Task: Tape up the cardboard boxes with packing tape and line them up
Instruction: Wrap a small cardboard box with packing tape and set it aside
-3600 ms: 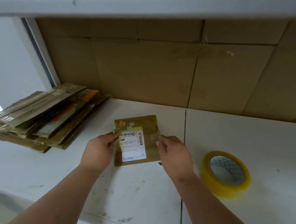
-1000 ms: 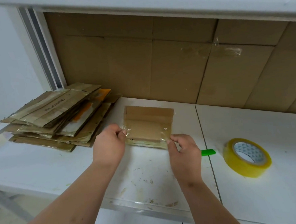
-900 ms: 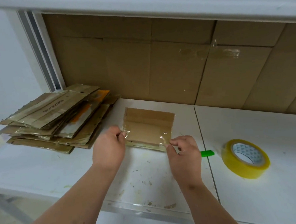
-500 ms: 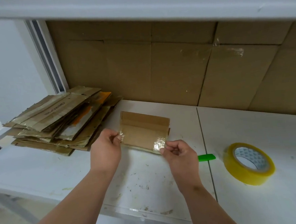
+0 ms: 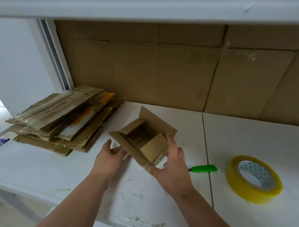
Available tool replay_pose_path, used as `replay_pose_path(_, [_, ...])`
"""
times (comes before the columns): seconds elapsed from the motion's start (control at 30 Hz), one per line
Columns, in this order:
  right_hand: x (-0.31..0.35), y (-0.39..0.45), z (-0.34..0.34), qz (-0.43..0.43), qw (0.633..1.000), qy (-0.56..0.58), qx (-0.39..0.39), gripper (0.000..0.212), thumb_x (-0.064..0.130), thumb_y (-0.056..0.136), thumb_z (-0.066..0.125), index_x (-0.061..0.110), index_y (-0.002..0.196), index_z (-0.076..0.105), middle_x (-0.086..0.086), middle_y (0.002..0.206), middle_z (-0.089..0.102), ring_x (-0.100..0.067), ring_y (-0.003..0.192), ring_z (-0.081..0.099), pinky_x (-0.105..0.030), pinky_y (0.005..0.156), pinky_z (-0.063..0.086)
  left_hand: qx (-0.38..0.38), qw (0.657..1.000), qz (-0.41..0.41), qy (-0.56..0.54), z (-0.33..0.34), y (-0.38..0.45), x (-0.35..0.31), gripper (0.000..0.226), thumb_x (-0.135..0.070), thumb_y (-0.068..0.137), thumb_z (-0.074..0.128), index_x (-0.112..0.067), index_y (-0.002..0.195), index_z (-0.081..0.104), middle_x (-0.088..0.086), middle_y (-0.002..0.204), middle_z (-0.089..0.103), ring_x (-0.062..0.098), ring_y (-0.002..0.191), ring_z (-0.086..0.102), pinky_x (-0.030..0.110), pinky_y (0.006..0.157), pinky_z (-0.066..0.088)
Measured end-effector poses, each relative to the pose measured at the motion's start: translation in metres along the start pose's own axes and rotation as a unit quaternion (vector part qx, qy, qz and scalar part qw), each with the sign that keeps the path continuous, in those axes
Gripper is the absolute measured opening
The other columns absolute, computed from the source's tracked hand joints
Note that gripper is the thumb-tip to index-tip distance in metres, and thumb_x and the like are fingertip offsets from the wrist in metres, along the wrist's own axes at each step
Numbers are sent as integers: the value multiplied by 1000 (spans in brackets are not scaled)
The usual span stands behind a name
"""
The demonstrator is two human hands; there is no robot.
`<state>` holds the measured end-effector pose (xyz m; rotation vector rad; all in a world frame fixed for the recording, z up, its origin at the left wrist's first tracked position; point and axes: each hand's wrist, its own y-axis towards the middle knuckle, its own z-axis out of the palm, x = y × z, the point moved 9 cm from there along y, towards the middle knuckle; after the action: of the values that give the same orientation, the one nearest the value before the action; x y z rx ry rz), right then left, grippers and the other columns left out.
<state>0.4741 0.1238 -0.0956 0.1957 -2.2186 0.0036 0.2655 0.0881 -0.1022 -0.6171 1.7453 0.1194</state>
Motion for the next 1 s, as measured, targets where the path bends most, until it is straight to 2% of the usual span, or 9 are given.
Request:
replay_pose_path(0.1, [11,6,-2,-91,973,-210,-23,73,54,78,70,45,143,38,2,132,29,-21,123,37,-44,107,38,19,996,-20,-86,4,8,-1,51,-31,96,62,-24,142,42,6,134,60,28,125,54,49,113,37])
replay_pose_path(0.2, [19,7,-4,-135,951,-264,-86,52,42,69,73,38,120,64,-4,131,44,-33,120,46,-53,97,42,72,974,-38,-210,16,5,-7,30,-30,105,42,-16,124,61,9,118,70,27,113,63,45,101,49])
replay_pose_path(0.37, [26,19,6,-171,931,-307,-96,36,45,77,70,37,112,67,0,130,54,-31,117,54,-54,97,43,158,925,-67,-340,26,-1,-19,43,-45,102,40,-14,124,59,11,118,71,28,108,69,37,85,56])
replay_pose_path(0.57, [45,43,21,-172,921,-315,-148,47,47,71,75,28,112,65,-3,112,60,-26,80,64,-44,76,50,132,988,78,6,11,28,-47,78,-36,83,77,-33,147,32,-10,131,51,16,119,52,34,104,42])
replay_pose_path(0.67, [58,56,28,-160,923,-300,-181,47,42,75,75,24,116,63,-6,113,58,-27,77,65,-43,78,49,26,958,212,194,-7,46,-75,54,-27,88,72,-30,133,42,-11,113,55,15,108,57,26,86,44])
replay_pose_path(0.73, [68,64,35,-143,933,-268,-193,41,32,75,78,20,110,61,-8,112,56,-29,77,65,-44,81,48,-1,935,238,261,-14,59,-84,45,-25,91,65,-25,131,44,-5,111,60,17,99,61,29,80,48])
replay_pose_path(0.83, [79,76,48,-110,940,-254,-199,27,21,77,77,16,97,60,-9,107,56,-30,71,62,-43,81,49,26,925,223,307,-16,81,-88,26,-19,95,58,-21,120,49,-3,102,61,12,87,58,28,74,48])
replay_pose_path(0.93, [79,81,64,-92,938,-279,-186,12,15,79,70,17,91,67,-7,106,60,-27,72,64,-45,88,52,83,900,224,364,-9,99,-86,27,-23,100,52,-20,126,58,1,121,63,17,106,60,24,81,43])
replay_pose_path(1.0, [85,84,72,-109,935,-293,-168,17,13,79,66,19,95,71,-4,111,62,-25,89,68,-49,103,45,133,884,213,394,-4,110,-81,33,-29,101,49,-20,132,58,4,129,62,20,115,59,27,89,45])
